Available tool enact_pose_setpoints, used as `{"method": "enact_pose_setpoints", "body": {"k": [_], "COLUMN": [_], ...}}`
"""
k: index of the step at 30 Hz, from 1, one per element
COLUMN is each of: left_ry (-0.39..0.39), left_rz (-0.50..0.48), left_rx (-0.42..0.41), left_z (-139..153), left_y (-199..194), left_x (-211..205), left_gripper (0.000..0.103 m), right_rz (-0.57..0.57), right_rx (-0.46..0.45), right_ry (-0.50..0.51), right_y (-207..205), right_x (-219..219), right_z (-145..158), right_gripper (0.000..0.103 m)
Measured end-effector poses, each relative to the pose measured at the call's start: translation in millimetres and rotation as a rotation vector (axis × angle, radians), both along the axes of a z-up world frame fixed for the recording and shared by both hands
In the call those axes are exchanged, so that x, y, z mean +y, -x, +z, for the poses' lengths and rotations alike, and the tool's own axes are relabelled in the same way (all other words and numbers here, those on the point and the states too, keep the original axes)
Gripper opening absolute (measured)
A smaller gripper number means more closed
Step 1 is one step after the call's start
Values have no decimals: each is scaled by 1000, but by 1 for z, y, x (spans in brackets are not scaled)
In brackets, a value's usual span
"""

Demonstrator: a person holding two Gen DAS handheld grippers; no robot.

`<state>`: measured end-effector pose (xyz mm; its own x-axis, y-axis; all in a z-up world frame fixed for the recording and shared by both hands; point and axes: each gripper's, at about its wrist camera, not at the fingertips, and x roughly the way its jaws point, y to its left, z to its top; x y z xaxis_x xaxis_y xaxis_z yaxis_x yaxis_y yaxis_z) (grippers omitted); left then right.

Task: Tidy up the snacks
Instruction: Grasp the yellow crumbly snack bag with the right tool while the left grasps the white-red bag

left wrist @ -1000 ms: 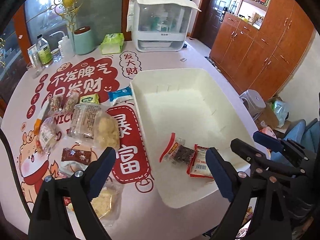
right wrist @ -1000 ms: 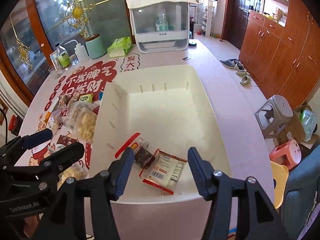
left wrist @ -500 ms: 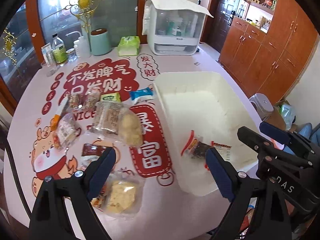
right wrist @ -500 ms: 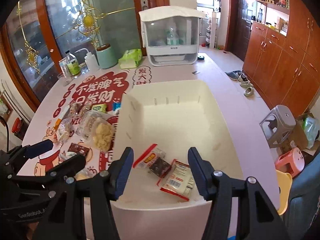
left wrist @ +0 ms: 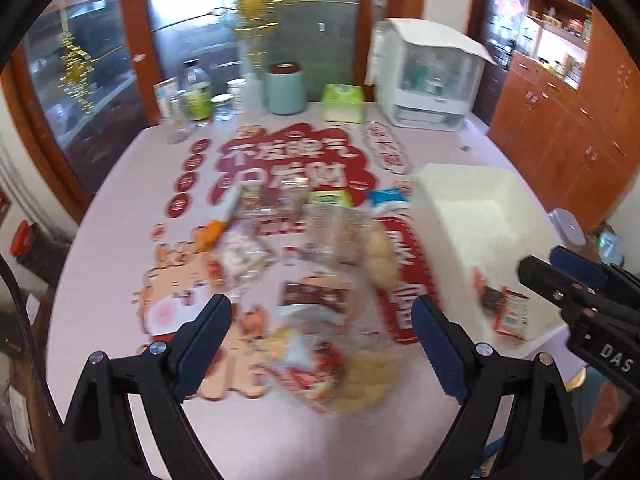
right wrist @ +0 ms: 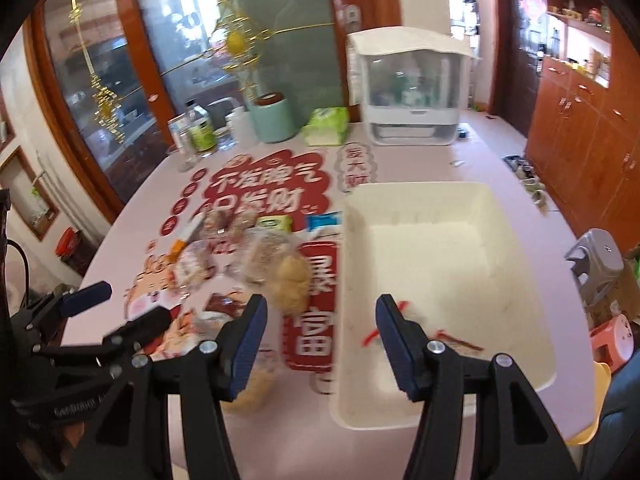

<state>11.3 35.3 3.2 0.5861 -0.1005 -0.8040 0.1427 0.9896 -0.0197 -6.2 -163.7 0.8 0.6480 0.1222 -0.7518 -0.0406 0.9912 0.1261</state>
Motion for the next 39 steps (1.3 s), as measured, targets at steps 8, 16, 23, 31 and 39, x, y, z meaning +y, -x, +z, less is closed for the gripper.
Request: {"method": "enact_pose_setpoints", "body": {"k": [8,16,23,31,39], "left_ry": [-30,-85,-72,-68,-88], "left_rz": [-19,-227,-356,-391,-412], "left_rx": [67,174,275,321,339], "left_z": [-21,-73,-114,-132,-138], "left_y": [-16,-23,-37,-50,-54], "left_x": [63,50,27,32,34], "left_gripper": [91,91,91,91,91], "right_rz": [83,25,-44,-60,-54], "right_rx": [95,274,386,449,442], "right_ry": [-21,-94,-139,-138,-88], "right_y": [-12,-19,-17,-16,-24], "right_x": [59,76,75,86,100], "right_z": [-17,-71,-124,-167,-183], "right_gripper": [57,57,57,57,57]}}
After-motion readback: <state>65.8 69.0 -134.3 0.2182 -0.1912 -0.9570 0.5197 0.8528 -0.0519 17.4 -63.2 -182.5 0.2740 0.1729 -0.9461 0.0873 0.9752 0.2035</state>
